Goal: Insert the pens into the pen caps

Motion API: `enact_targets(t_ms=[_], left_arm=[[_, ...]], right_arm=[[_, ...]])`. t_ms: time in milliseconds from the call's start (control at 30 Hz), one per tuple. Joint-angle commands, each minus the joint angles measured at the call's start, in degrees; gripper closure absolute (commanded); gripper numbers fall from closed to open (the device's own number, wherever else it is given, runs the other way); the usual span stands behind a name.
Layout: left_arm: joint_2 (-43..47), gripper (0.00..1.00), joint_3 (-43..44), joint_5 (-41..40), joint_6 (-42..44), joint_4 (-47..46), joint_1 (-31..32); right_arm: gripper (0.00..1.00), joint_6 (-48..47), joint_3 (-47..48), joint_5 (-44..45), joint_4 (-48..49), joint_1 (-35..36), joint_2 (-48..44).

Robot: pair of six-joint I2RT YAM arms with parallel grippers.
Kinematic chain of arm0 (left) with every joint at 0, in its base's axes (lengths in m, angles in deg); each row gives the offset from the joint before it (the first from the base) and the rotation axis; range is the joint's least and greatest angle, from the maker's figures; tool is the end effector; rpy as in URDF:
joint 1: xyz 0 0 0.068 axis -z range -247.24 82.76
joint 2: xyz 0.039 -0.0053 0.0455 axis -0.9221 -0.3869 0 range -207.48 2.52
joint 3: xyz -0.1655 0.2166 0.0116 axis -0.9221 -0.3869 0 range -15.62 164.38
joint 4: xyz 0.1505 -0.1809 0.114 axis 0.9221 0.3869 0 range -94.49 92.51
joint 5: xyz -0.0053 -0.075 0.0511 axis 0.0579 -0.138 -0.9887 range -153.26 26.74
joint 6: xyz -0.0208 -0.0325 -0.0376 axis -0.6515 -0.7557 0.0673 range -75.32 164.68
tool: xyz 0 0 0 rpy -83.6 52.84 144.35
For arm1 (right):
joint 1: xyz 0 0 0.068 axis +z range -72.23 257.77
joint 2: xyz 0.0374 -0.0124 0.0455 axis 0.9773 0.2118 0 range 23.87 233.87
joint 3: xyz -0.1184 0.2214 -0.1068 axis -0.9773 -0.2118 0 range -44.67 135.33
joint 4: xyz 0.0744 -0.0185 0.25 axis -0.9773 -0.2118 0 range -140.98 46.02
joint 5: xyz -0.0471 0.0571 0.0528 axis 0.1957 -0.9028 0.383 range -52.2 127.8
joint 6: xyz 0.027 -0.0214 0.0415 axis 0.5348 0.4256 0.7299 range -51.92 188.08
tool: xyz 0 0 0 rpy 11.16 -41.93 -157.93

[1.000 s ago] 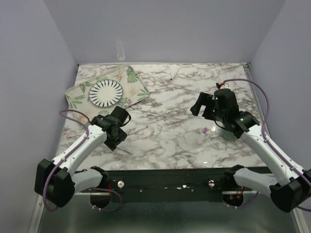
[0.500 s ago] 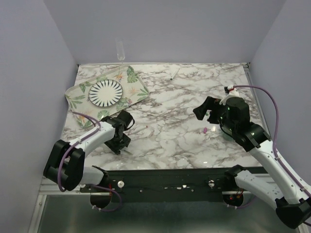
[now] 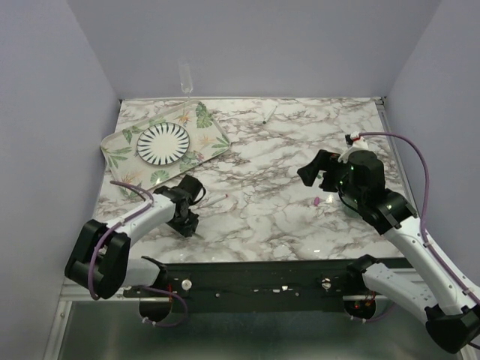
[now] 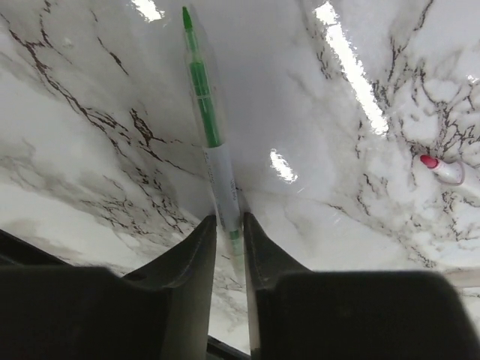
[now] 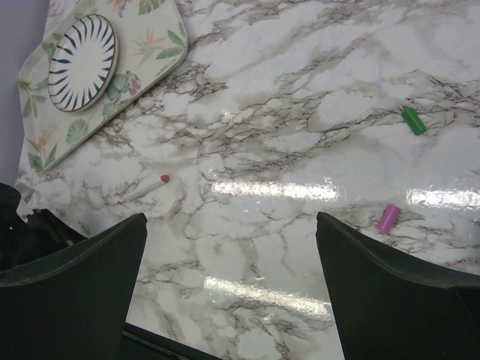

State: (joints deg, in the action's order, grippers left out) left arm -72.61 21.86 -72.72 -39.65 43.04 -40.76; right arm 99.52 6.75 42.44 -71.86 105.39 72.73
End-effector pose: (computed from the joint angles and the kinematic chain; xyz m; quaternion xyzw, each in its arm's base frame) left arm 0.1745 -0.0804 0.1578 -0.4847 0.8698 0.0123 0.0916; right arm 0.1675 0.0843 0.3364 0.0499 0.8430 0.2336 0.4820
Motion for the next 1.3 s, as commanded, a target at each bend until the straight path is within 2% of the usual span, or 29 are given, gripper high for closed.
enact_targets(t_ms=[0,100,133,267,400,500,533,600,667,733,800,933,1133,1267], left_arm=[[1.1,0.79,-5.2,-0.1,-3.1,0.8,0.1],[3.6,0.96,-4.9,0.3,-2.2,-0.2,0.1],[4.9,1.0,-4.3,0.3,-0.6,-0.7,0.1],[9.0,1.0,-0.1,-1.4,4.9,-0.8,1.0],[13.5,1.0,5.1,-1.2,18.1,-8.1,3.7],[17.8,1.0,4.0,8.1,28.5,-20.6,4.3],[19.7,1.0,3.4,11.2,30.2,-27.0,4.4],[20.8,1.0,1.7,18.7,31.9,-32.7,4.5],[21.3,1.0,1.3,22.5,32.5,-39.6,4.5],[21.5,1.0,0.8,26.9,33.2,-46.3,5.0],[21.8,1.0,0.3,29.4,32.6,-50.6,5.2],[20.6,1.0,0.5,34.0,30.9,-60.2,5.7],[18.7,1.0,1.4,36.6,29.8,-63.6,7.1],[18.8,1.0,-0.1,37.9,26.9,-66.9,7.9]], right_arm=[[0.0,0.4,-0.1,-1.0,0.9,-0.4,1.0],[0.0,-0.3,-0.1,-3.1,1.2,-0.4,1.8],[0.0,-0.8,-0.4,-6.4,1.4,-0.4,1.9],[0.01,-0.9,-2.5,-14.2,4.8,-0.4,1.9],[0.03,1.3,-4.4,-21.2,10.5,-0.4,2.6],[0.1,3.4,-4.5,-24.2,13.4,-0.5,4.0],[0.12,4.0,-4.2,-25.5,14.0,-0.4,4.6],[0.16,5.8,-3.7,-27.6,16.3,-0.4,6.8],[0.19,7.4,-4.3,-33.3,19.3,-0.4,9.0],[0.21,9.5,-7.4,-41.7,28.1,0.2,10.2],[0.22,9.4,-8.6,-44.9,35.6,2.5,11.1],[0.23,4.3,-7.2,-44.8,35.1,7.7,12.2],[0.28,3.9,-6.2,-41.2,35.7,10.9,15.0],[0.41,4.6,-5.8,-38.9,36.5,11.3,16.1]])
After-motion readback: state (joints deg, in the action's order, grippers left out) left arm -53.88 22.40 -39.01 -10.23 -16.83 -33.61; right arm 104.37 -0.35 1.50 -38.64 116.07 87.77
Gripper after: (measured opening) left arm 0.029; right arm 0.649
